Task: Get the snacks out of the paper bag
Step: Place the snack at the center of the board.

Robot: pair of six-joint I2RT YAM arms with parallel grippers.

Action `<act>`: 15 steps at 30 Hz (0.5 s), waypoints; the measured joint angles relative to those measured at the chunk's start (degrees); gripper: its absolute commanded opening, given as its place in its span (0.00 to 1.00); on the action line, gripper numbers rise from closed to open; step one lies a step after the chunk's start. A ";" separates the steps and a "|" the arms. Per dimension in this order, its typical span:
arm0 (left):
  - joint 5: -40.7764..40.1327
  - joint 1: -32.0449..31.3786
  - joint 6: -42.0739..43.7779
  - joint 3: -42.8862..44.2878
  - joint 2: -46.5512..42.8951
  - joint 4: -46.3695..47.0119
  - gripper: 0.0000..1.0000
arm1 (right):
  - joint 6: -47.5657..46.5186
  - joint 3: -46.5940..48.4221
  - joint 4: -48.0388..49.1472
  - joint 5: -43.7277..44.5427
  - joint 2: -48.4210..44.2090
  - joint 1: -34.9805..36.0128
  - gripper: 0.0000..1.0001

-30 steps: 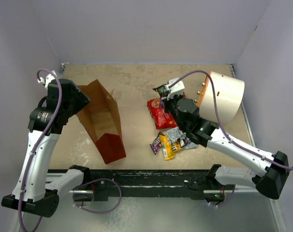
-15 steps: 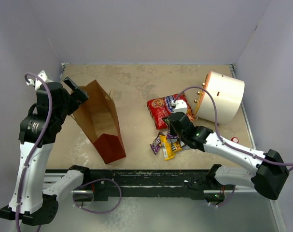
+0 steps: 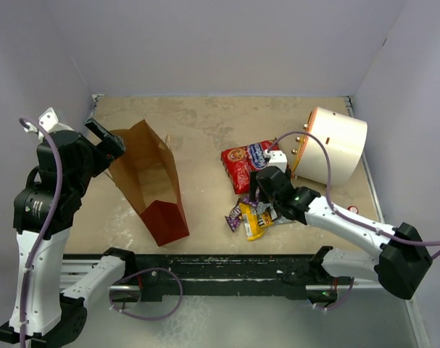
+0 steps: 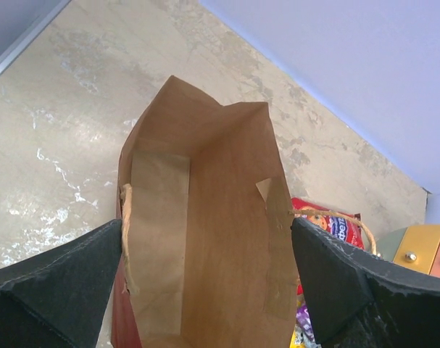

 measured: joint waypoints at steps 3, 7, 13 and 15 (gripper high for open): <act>0.04 0.00 0.98 1.40 -0.50 -0.11 0.99 | -1.84 2.08 -3.48 0.26 -0.85 0.00 1.00; 1.05 0.00 2.49 1.88 -1.90 0.83 0.99 | -3.39 8.46 -7.06 2.08 -3.52 0.00 1.00; 6.14 0.00 7.19 0.90 -4.52 5.42 0.99 | -6.78 16.11 -8.35 3.52 -10.05 0.00 1.00; 8.31 0.00 9.49 0.35 -5.01 7.67 0.99 | -6.69 17.97 -8.94 5.11 -12.33 0.00 1.00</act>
